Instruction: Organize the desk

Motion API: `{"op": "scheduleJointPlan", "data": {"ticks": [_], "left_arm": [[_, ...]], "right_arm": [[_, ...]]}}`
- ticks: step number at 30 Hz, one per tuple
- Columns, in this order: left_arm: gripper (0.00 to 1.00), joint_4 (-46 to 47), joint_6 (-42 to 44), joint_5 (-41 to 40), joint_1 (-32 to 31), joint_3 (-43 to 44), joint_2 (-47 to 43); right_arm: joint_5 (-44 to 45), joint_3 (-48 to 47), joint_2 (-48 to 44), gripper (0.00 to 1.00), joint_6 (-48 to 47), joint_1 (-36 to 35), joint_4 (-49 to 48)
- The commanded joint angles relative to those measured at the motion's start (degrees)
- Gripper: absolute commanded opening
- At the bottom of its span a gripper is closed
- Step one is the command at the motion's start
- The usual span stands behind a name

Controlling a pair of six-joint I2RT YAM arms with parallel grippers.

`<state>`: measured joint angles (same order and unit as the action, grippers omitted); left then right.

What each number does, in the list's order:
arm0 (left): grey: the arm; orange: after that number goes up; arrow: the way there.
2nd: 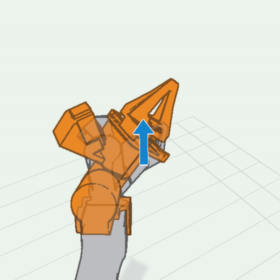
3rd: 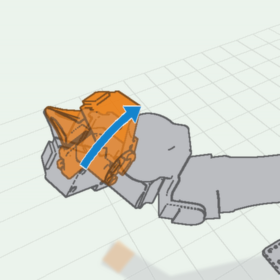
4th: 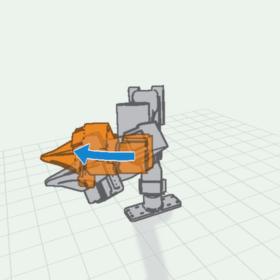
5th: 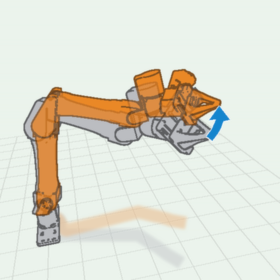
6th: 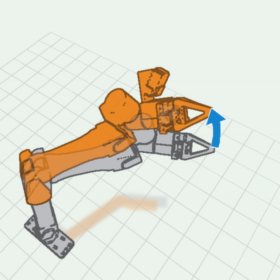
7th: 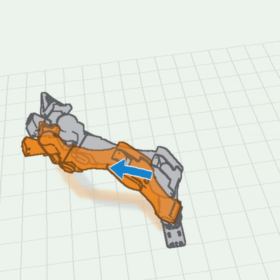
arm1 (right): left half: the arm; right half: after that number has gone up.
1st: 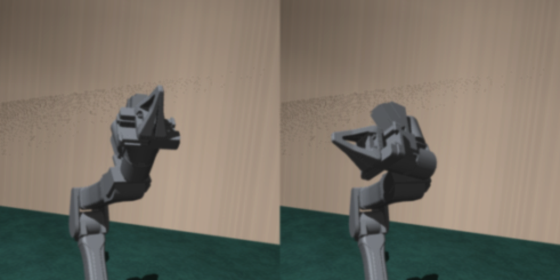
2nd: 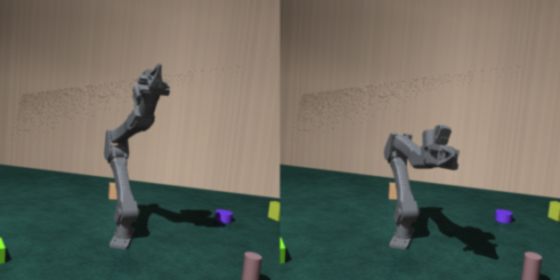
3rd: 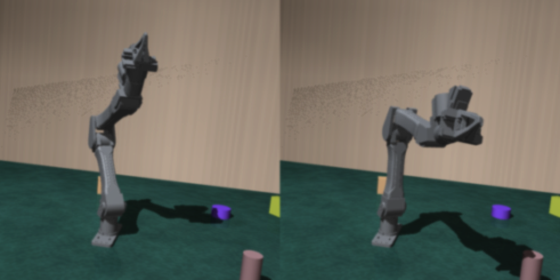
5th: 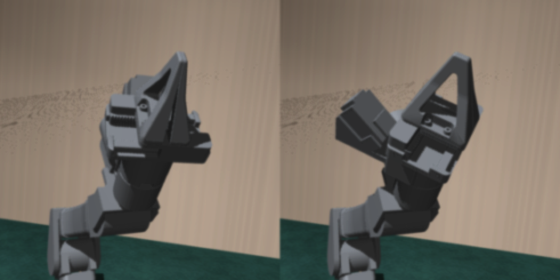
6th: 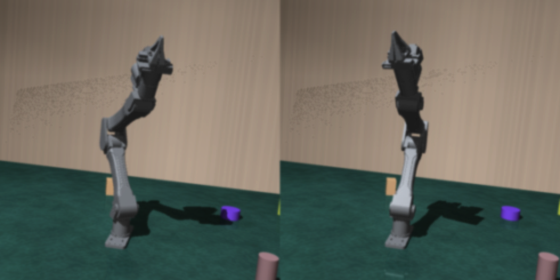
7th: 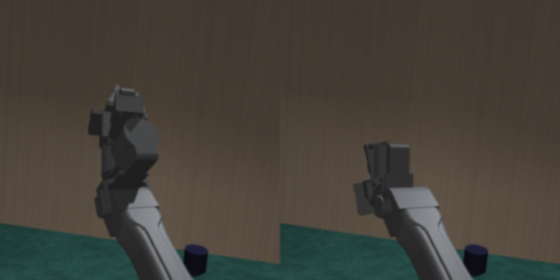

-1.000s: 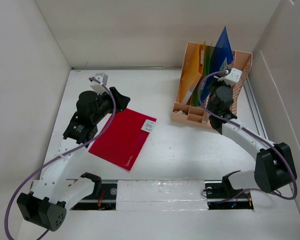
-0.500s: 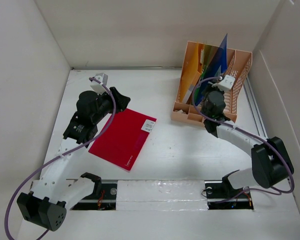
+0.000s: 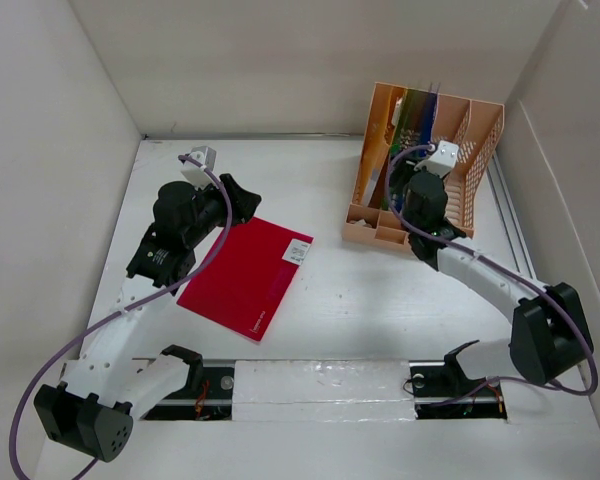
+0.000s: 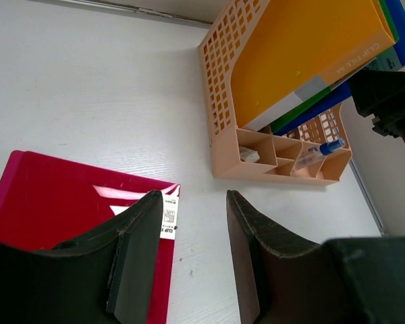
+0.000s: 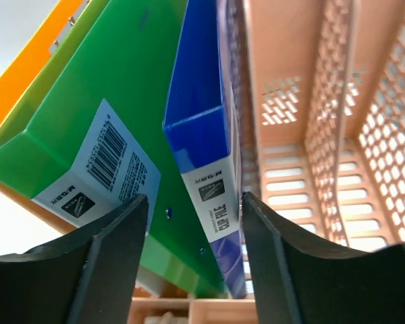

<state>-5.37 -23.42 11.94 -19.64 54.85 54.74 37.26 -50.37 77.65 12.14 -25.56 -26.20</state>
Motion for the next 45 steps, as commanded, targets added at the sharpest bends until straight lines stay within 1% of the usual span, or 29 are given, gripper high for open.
{"op": "scheduleJointPlan", "data": {"ticks": [1, 2, 6, 8, 10, 11, 13, 15, 16, 17, 20, 22, 23, 24, 25, 26, 27, 28, 29, 31, 32, 34, 35, 37, 38, 39, 41, 44, 45], "left_arm": [[0.39, 2.73, 0.13, -0.43, 0.21, -0.36, -0.86], [0.39, 2.64, 0.22, -0.17, 0.21, -0.27, -0.86], [0.39, 2.73, 0.22, -0.96, 0.21, -0.27, -1.04], [0.39, 2.64, 0.22, -0.7, 0.21, -0.18, -0.87], [0.39, 2.64, 0.22, -0.52, 0.21, -0.18, -0.6], [0.39, 2.73, 0.22, -0.95, 0.21, -0.18, -0.69], [0.39, 2.47, 0.13, -1.48, 0.21, -0.01, -0.43], [0.38, 2.81, -0.22, -0.96, 0.21, -0.27, -0.42], [0.38, 2.82, -0.22, -0.96, 0.21, -0.27, -0.42], [0.38, 2.82, -0.14, -1.13, 0.21, -0.18, -0.34], [0.37, 2.56, -0.14, -1.31, 0.21, -0.27, 0.01], [0.34, 2.64, -0.22, -1.48, 0.21, -0.27, 0.02], [0.28, 2.82, -0.14, -1.75, 0.21, -0.36, 0.02], [0.27, 2.73, 0.04, -2.18, 0.21, -0.36, 0.1], [0.26, 2.64, 0.13, -2.36, 0.21, -0.27, 0.36], [0.24, 2.55, 0.22, -2.28, 0.21, -0.18, 0.54], [0.24, 2.47, 0.48, -1.93, 0.21, -0.18, 0.72], [0.23, 2.55, 0.74, -1.4, 0.21, -0.18, 0.81], [0.23, 2.55, 0.83, -1.22, 0.21, -0.27, 1.07], [0.23, 2.55, 1.18, -1.66, 0.21, -0.27, 1.07], [0.23, 2.12, 1.44, -1.75, 0.21, -0.18, 1.24], [0.24, 1.85, 1.8, -1.66, 0.21, -0.09, 1.33], [0.26, 1.76, 2.15, -1.92, -0.57, -0.01, 1.25], [0.27, 1.06, 3.02, -5.42, -2.15, 0.43, 1.42], [0.27, 0.19, 3.64, -5.27, -2.16, 0.61, 2.03], [0.27, -0.17, 3.64, -5.18, -2.16, 0.61, 2.3], [0.28, -0.61, 4.34, -4.91, -2.16, 0.78, 2.65], [0.28, -1.31, 4.96, -6.58, -2.16, 1.05, 2.91], [0.29, -1.75, 5.31, -6.93, -2.16, 1.31, 3.44]], "right_arm": [[-4.12, -4.38, -1.53, 0.65, 2.88, -1.16, 5.53], [-3.51, -5.6, -1.71, 0.67, 3.5, -1.16, 7.72], [0.71, -7.46, -5.65, 0.7, 8.32, -2.82, 13.53], [0.45, -7.11, -10.13, 0.7, 11.31, -3.44, 15.2], [-2.87, -4.83, -13.56, 0.7, 14.74, -3.44, 14.95], [-7.41, -3.96, -16.45, 0.64, 15.71, -3.44, 14.6], [-10.87, -0.71, -18.75, 0.54, 19.05, -4.14, 13.72], [-14.82, 1.66, -20.25, 0.12, 21.59, -5.8, 13.1], [-14.84, 2.2, -20.25, 0.12, 22.39, -5.82, 13.1], [-15.71, 2.47, -19.38, 0.0, 22.92, -7.03, 13.36], [-15.9, 2.38, -16.14, 0.0, 23.45, -9.5, 15.03], [-17.03, 2.38, -12.36, 0.0, 24.33, -13.1, 14.95], [-18.17, 2.38, -10.95, 0.0, 24.94, -14.42, 14.86], [-19.23, 2.47, -9.46, 0.0, 26.34, -16.95, 14.68], [-20.37, 2.47, -5.88, 0.02, 27.14, -18.02, 14.33], [-21.25, 2.38, -3.67, 0.18, 28.1, -18.9, 13.46], [-22.04, 2.12, -1.55, 0.27, 29.16, -19.69, 13.28], [-22.22, 1.86, 2.64, 0.34, 29.69, -20.31, 13.36], [-22.49, 1.51, 4.77, 0.44, 30.56, -21.01, 13.1], [-23.89, 0.19, 8.64, 0.51, 32.85, -21.02, 12.75], [-24.59, -0.6, 12.06, 0.55, 33.55, -21.02, 13.1], [-25.56, -2.18, 15.24, 0.56, 34.96, -21.02, 12.23], [-25.83, -2.8, 18.3, 0.56, 35.4, -20.32, 12.4], [-26.7, -3.77, 21.04, 0.56, 37.25, -19.8, 11.7], [-27.67, -4.12, 23.66, 0.56, 38.04, -18.83, 10.82], [-30.29, -4.38, 24.91, 0.56, 39.26, -18.3, 10.21], [-32.84, -4.82, 27.46, 0.56, 40.5, -17.51, 7.67], [-35.93, -6.31, 31.86, 0.56, 43.13, -15.84, 6.43], [-38.81, -6.58, 33.61, 0.55, 44.27, -15.31, 5.81]]}}
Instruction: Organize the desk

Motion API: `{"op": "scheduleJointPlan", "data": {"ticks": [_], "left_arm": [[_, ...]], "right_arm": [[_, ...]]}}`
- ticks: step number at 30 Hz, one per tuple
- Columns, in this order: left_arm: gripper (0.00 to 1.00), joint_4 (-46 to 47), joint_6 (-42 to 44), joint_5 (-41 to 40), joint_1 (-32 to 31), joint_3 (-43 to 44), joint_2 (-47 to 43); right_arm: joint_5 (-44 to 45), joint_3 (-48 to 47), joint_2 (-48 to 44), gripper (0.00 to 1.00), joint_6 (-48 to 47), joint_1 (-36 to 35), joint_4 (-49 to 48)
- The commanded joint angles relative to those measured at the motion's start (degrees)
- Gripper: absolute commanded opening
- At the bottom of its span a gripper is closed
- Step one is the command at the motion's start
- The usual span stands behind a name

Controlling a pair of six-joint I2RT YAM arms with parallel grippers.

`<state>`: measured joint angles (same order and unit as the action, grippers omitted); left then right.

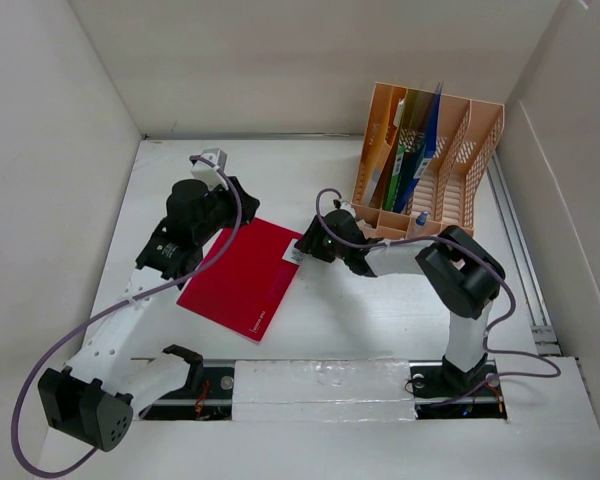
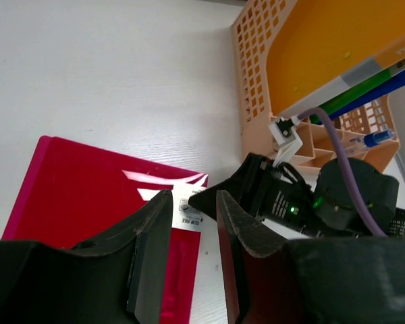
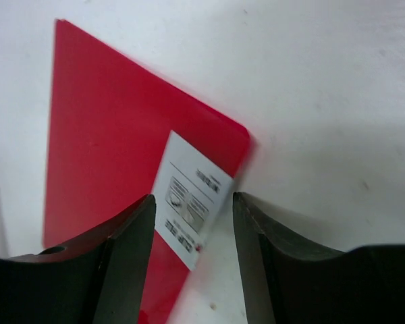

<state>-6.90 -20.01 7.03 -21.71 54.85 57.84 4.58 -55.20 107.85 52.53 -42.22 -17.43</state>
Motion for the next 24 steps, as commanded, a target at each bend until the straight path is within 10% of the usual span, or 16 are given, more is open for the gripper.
{"op": "scheduleJointPlan", "data": {"ticks": [1, 7, 11, 18, 24], "left_arm": [[0.28, -0.66, 1.9, -1.93, -0.08, 1.49, 0.69], [0.29, -2.42, 2.26, -2.1, -0.08, 2.45, 4.99], [0.3, -3.55, 2.69, -4.46, -2.97, 3.24, 7.8], [0.31, -7.6, 3.66, -16.16, -14.83, 5.0, 12.12], [0.55, -12.78, 4.02, -21.7, -25.2, 5.26, 17.2]], "right_arm": [[-7.2, -1.93, 4.03, 0.55, 4.33, 1.35, -3.39], [-11.07, -3.68, 7.98, 0.45, 6.44, 1.87, -5.24], [-13.8, -5.18, 10.09, 0.01, 7.23, 1.87, -6.56], [-11.45, -0.53, 2.39, 0.0, 7.67, 2.4, -9.46], [-13.35, 3.87, -4.75, 0.0, 9.24, 3.63, -10.34]]}}
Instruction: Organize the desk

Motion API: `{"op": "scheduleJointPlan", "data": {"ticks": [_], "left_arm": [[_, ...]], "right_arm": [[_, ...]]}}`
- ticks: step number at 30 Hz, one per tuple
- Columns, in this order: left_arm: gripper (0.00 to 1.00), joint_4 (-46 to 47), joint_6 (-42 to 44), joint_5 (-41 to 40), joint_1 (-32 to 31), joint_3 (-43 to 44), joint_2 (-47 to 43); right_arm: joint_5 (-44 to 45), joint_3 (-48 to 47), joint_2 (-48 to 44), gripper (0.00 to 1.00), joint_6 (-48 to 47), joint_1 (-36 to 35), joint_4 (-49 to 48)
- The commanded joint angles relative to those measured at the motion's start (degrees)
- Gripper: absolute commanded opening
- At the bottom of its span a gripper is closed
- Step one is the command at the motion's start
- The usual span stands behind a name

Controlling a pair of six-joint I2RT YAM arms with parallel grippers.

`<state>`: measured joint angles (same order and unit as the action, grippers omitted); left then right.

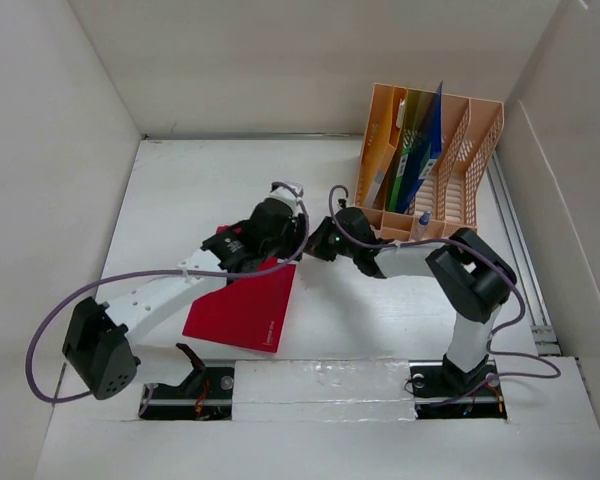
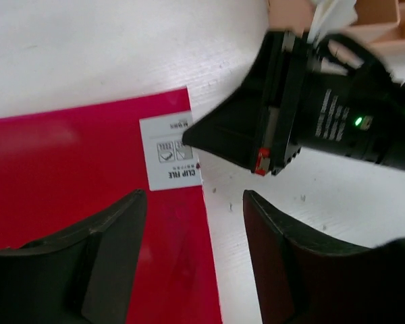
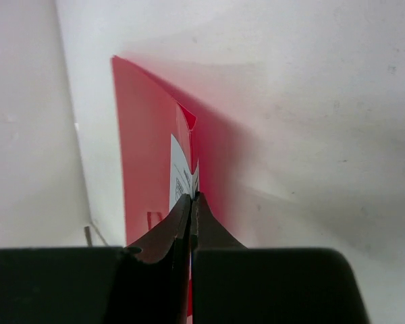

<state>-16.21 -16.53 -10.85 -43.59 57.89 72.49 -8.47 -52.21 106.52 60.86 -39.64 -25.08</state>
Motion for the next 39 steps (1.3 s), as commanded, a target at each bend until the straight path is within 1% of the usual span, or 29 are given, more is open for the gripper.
{"op": "scheduleJointPlan", "data": {"ticks": [1, 2, 3, 4, 7, 9, 12, 15, 17, 18, 20, 24, 27, 28, 31, 32, 37, 38, 39], "left_arm": [[0.56, -4.18, 0.02, -6.18, -7.08, 2.06, 3.35], [0.59, -4.88, -0.51, -8.03, -9.12, 1.36, 4.49], [0.6, -5.23, -1.39, -11.79, -10.88, 1.0, 4.76], [0.6, -5.67, -3.57, -13.39, -13.25, 0.74, 4.94], [0.61, -7.17, -8.05, -16.39, -15.37, -0.14, 5.47], [0.59, -7.44, -9.82, -17.7, -15.38, -1.81, 4.94], [0.56, -7.79, -12.64, -16.93, -15.38, -3.48, 3.98], [0.54, -7.0, -15.27, -17.1, -16.88, -6.29, 3.89], [0.53, -8.48, -16.94, -18.06, -17.58, -6.56, 5.28], [0.52, -9.1, -18.34, -19.63, -19.14, -6.3, 5.9], [0.51, -10.07, -19.23, -21.13, -20.56, -6.21, 7.74], [0.5, -9.37, -20.11, -19.3, -21.27, -5.77, 9.86], [0.46, -9.1, -20.38, -20.25, -21.88, -6.21, 11.0], [0.44, -9.63, -20.64, -20.44, -21.88, -5.95, 11.36], [0.14, -10.6, -20.56, -21.05, -21.88, -5.68, 13.03], [0.0, -10.69, -20.56, -21.14, -21.88, -5.59, 13.64], [0.0, -11.22, -21.61, -22.46, -22.41, -5.5, 13.04], [0.0, -10.17, -21.61, -22.63, -22.41, -6.29, 11.64], [0.0, -9.55, -21.61, -22.72, -22.41, -6.47, 10.06]], "right_arm": [[-1.1, 1.14, -4.29, 0.0, 1.27, 1.66, -3.48], [-1.81, 1.75, -4.65, 0.0, 1.37, 1.67, -3.83], [-2.34, 2.02, -5.26, 0.0, 1.54, 1.67, -3.84], [-2.34, 2.28, -6.4, 0.0, 1.72, 1.67, -3.84], [-2.87, 3.51, -8.16, 0.0, 2.51, 2.28, -4.53], [-3.22, 3.69, -9.22, 0.0, 2.51, 2.28, -4.36], [-2.43, 4.3, -10.63, 0.0, 2.51, 2.99, -4.19], [-3.92, 4.83, -11.59, 0.0, 2.6, 4.48, -4.45], [-4.71, 5.62, -12.3, 0.0, 2.68, 5.27, -5.06], [-5.58, 5.8, -12.82, 0.0, 2.77, 5.88, -5.41], [-6.82, 5.97, -13.18, 0.0, 2.95, 6.41, -5.94], [-7.35, 6.06, -13.97, 0.0, 3.3, 6.41, -5.94], [-9.1, 5.97, -13.88, 0.0, 3.74, 6.94, -6.38], [-9.46, 6.15, -13.88, 0.0, 3.91, 6.94, -6.82], [-11.04, 6.33, -13.53, 0.0, 4.27, 6.94, -7.61], [-11.39, 6.33, -13.53, 0.0, 4.35, 7.46, -7.53], [-11.66, 7.03, -13.97, 0.0, 3.74, 7.47, -7.27], [-11.48, 6.94, -14.14, 0.07, 3.39, 7.47, -6.39], [-10.09, 6.85, -14.41, 0.29, 2.08, 6.95, -4.64]]}}
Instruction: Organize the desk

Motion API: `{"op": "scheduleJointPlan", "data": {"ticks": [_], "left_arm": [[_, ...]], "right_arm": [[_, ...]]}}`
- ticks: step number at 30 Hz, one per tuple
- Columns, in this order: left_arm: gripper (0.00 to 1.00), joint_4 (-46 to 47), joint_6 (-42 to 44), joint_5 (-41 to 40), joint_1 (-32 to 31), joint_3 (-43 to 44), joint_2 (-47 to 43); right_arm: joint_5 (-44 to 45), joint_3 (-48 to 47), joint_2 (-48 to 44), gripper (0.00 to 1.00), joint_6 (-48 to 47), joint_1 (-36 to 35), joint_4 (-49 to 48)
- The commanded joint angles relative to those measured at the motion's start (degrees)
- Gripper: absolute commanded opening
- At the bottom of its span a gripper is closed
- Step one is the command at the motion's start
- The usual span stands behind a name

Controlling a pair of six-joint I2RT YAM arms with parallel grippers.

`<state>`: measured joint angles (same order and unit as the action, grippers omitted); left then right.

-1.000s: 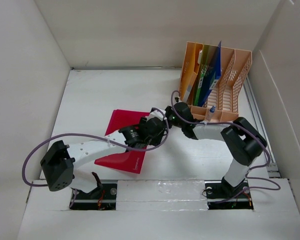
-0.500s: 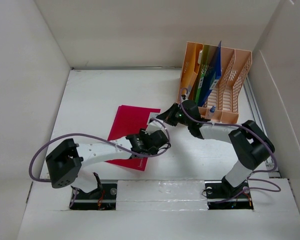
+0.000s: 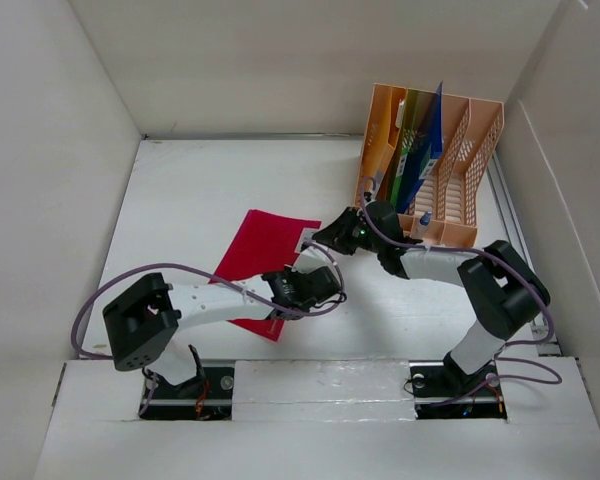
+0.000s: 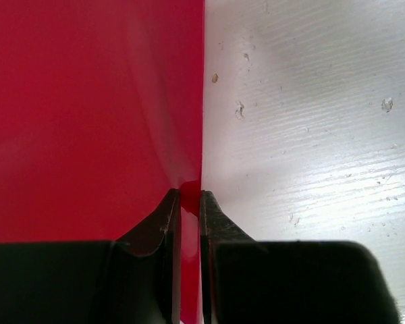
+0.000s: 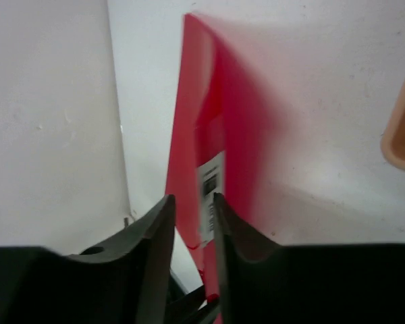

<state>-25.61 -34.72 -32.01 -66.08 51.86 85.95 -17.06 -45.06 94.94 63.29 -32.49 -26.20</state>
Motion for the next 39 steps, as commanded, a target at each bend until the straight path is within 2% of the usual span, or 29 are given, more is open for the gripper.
{"op": "scheduleJointPlan", "data": {"ticks": [1, 2, 3, 4, 7, 15, 22, 26, 27, 30, 31, 32, 34, 35, 36, 37, 39], "left_arm": [[0.0, -0.15, -3.42, -1.65, 0.08, -0.44, -3.42], [0.0, 0.55, -3.34, -1.39, 0.08, -0.7, -5.69], [0.0, 1.08, -3.08, -1.39, 0.08, -1.05, -5.71], [0.0, 2.04, -2.81, -1.21, 0.08, -1.49, -6.23], [0.0, 3.46, -2.46, -0.78, 0.08, -1.85, -7.64], [0.0, 5.03, -1.67, 0.63, 0.08, -2.46, -8.87], [0.0, 6.97, -0.7, 1.25, 0.08, -3.34, -12.12], [0.0, 7.85, -0.17, 1.25, 0.08, -3.16, -14.05], [0.0, 8.2, 0.09, 1.33, 0.08, -3.43, -14.49], [0.0, 8.73, 0.53, 0.9, 0.08, -3.6, -15.29], [0.0, 8.3, 0.53, 0.72, 0.08, -3.26, -15.9], [0.0, 8.38, 0.44, 0.63, 0.08, -3.25, -16.6], [0.01, 9.95, 1.14, -0.5, 0.08, -3.86, -20.79], [0.07, 10.4, 1.32, -1.03, 0.08, -4.22, -22.57], [0.13, 10.75, 1.23, -2.26, 0.08, -4.13, -24.5], [0.27, 11.27, 1.32, -2.62, 0.08, -3.87, -28.69], [0.42, 12.24, 2.11, -4.19, 0.08, -3.69, -33.2]], "right_arm": [[-1.49, -0.29, -3.09, 0.39, -0.36, -0.2, -3.08], [-0.79, -0.21, -3.44, 0.52, -0.88, -0.81, -2.64], [-0.7, -0.29, -3.44, 0.52, -1.23, -0.82, -2.63], [-0.78, -0.55, -3.09, 0.61, -1.58, -1.43, -1.68], [-0.87, -1.79, -1.25, 0.68, -2.38, -2.92, -0.26], [-3.24, -2.84, 4.73, 0.69, -0.01, -6.36, -4.12], [-7.37, -7.41, 10.17, 0.61, 2.19, -7.68, -8.07], [-9.66, -9.42, 12.64, 0.6, 4.13, -8.73, -10.02], [-9.92, -9.78, 13.16, 0.58, 4.04, -8.73, -9.93], [-9.93, -9.79, 14.22, 0.24, 4.65, -9.26, -10.36], [-9.66, -9.61, 13.96, 0.07, 4.74, -9.26, -10.98], [-9.4, -9.61, 13.79, 0.02, 4.48, -9.26, -10.63], [-8.61, -9.52, 12.65, 0.0, 2.64, -9.26, -9.84], [-8.26, -9.52, 10.73, 0.0, 1.94, -8.74, -9.75], [-7.12, -9.61, 9.49, 0.0, 0.19, -8.73, -9.23], [-6.24, -10.65, 8.09, 0.0, -1.13, -8.12, -7.05], [-2.83, -12.41, 4.04, 0.0, -6.4, -8.12, -3.88]]}}
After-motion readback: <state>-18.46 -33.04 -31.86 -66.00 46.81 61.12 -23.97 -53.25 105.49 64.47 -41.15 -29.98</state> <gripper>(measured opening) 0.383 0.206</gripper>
